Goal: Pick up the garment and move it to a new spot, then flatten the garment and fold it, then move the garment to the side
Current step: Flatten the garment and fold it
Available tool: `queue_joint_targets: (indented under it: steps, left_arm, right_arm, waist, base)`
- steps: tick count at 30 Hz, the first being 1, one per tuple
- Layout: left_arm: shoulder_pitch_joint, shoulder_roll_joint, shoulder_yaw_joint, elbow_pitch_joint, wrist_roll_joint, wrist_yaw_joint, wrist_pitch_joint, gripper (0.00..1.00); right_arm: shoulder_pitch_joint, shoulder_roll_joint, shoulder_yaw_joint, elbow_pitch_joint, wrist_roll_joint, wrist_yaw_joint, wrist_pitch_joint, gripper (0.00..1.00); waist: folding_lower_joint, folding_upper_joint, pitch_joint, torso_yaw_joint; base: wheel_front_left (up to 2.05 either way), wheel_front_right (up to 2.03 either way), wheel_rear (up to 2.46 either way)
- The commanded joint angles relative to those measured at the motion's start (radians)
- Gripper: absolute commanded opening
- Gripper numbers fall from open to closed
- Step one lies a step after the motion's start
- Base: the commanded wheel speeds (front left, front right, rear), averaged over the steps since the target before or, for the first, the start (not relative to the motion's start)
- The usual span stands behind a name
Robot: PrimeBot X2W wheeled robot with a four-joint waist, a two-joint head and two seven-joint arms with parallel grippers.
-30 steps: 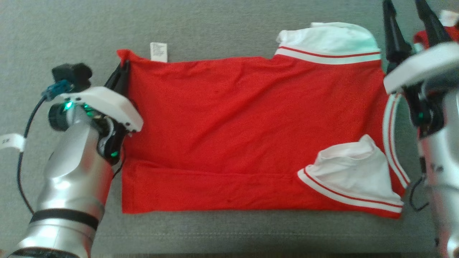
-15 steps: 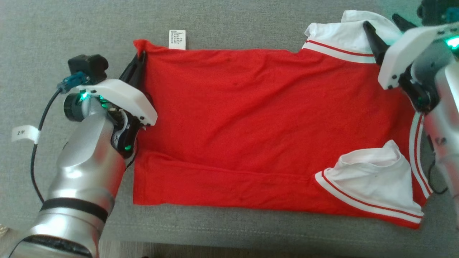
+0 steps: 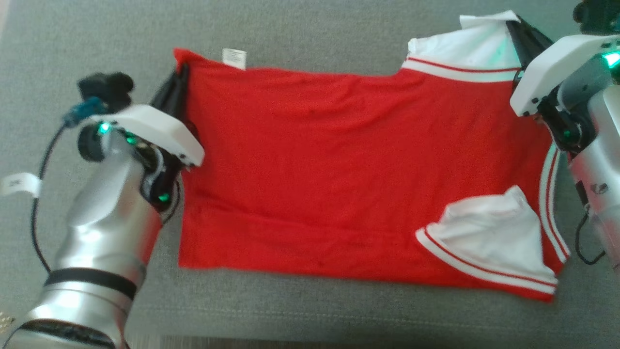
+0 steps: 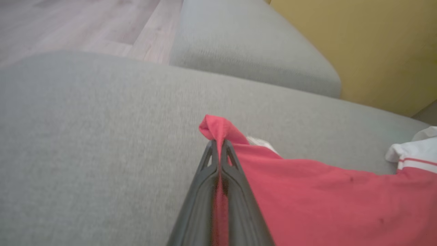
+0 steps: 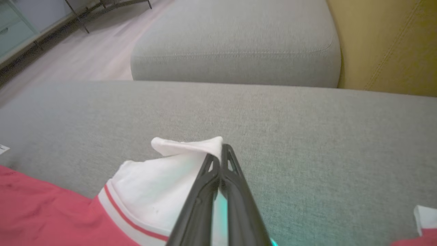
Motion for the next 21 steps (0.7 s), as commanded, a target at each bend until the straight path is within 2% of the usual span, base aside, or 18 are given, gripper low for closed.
queue_joint_targets:
  steps: [1, 7, 12, 21]
  left_arm:
    - [-0.019, 0.054, 0.045, -0.046, -0.002, 0.001, -0.013, 0.0]
    - [0.06, 0.078, 0.101, -0.14, 0.028, 0.014, -0.013, 0.0]
    - [0.141, 0.076, 0.125, -0.214, 0.045, 0.021, -0.013, 0.0]
    - [0.321, 0.075, 0.184, -0.367, 0.044, 0.054, -0.013, 0.0]
  right_arm:
    - [0.005, -0.013, 0.007, -0.042, 0.017, -0.001, -0.02, 0.0]
    - [0.063, -0.021, 0.013, -0.089, 0.079, -0.001, -0.077, 0.0]
    - [0.136, -0.032, 0.032, -0.162, 0.117, -0.001, -0.118, 0.0]
    - [0.429, -0.07, -0.039, -0.42, 0.173, -0.001, -0.159, 0.0]
  waist:
    - [0.0, 0.0, -0.019, -0.008]
    - [0.0, 0.0, -0.057, -0.028]
    - [0.0, 0.0, -0.071, -0.033]
    - [0.0, 0.0, -0.093, -0.045]
  base:
    - [0.0, 0.0, 0.0]
    - [0.0, 0.0, 0.0]
    - [0.0, 0.0, 0.0]
    - [0.0, 0.0, 0.0]
